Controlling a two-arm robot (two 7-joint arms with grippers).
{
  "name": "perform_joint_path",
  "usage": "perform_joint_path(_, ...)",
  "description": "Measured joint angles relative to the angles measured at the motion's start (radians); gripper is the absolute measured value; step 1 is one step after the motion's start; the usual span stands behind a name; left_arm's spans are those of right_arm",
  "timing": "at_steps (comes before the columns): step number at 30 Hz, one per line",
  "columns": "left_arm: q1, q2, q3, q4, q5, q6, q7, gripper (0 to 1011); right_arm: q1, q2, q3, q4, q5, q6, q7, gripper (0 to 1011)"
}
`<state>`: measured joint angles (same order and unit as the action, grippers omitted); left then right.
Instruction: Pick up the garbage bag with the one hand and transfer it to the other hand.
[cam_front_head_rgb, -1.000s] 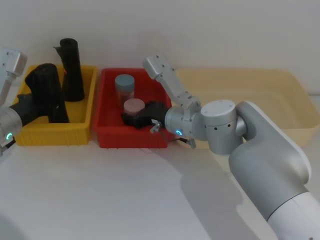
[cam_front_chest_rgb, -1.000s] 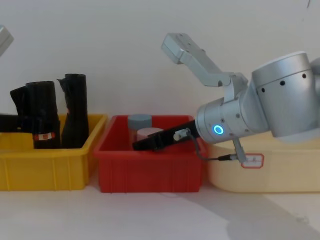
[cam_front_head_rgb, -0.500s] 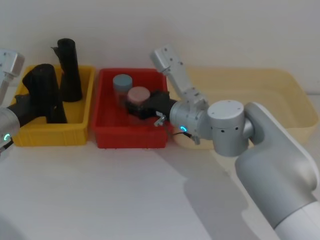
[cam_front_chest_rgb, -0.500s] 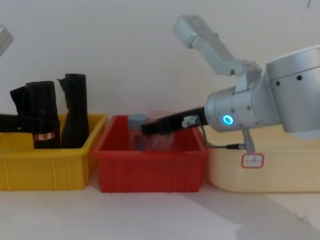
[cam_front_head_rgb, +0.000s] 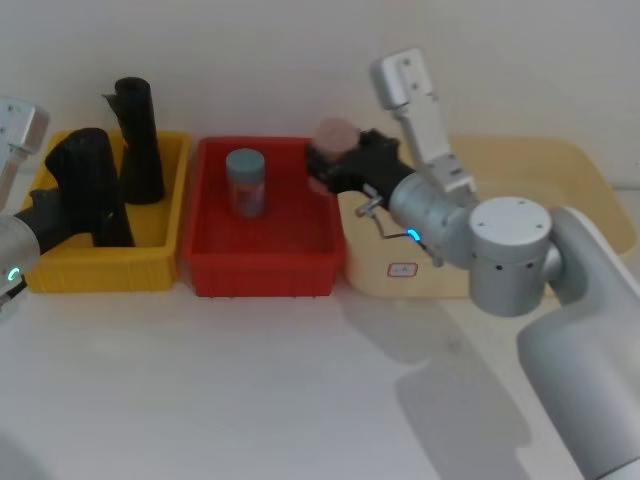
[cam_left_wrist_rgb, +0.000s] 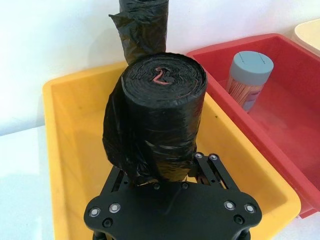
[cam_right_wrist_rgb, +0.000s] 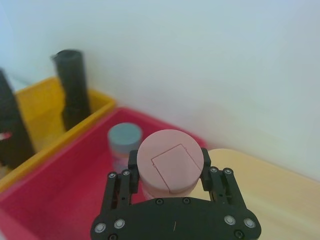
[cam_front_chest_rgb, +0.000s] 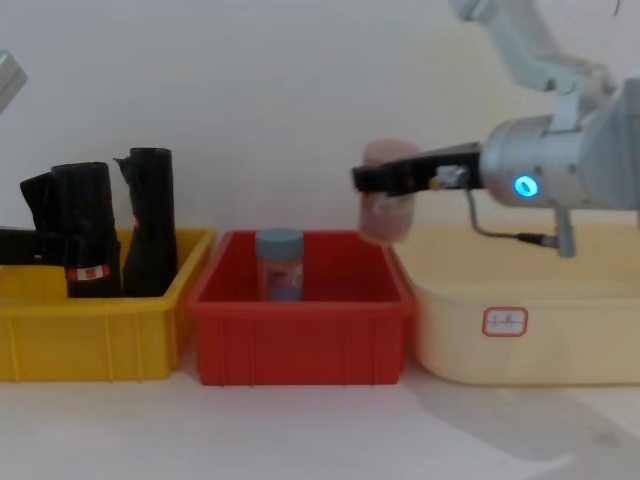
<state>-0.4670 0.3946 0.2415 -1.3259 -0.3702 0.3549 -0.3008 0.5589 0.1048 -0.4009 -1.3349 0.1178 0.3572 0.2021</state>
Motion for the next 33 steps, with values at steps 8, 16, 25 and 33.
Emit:
perform_joint_path(8,0.0,0.0,0.0,0.0,0.0,0.0,0.0,402,-0.047,0.018,0.071,-0.07,-0.008,-0.019,-0.073,664)
perform_joint_path(16,0.0,0.0,0.0,0.0,0.0,0.0,0.0,402,-0.078,0.03,0.128,-0.098,-0.023,-0.032,-0.142,664)
perform_joint_path(25,0.0,0.0,0.0,0.0,0.0,0.0,0.0,402,-0.093,0.035,0.177,-0.092,-0.053,-0.037,-0.219,664)
perform_joint_path(33,0.0,0.0,0.0,0.0,0.0,0.0,0.0,402,-0.092,0.034,0.195,-0.076,-0.073,-0.05,-0.248,696)
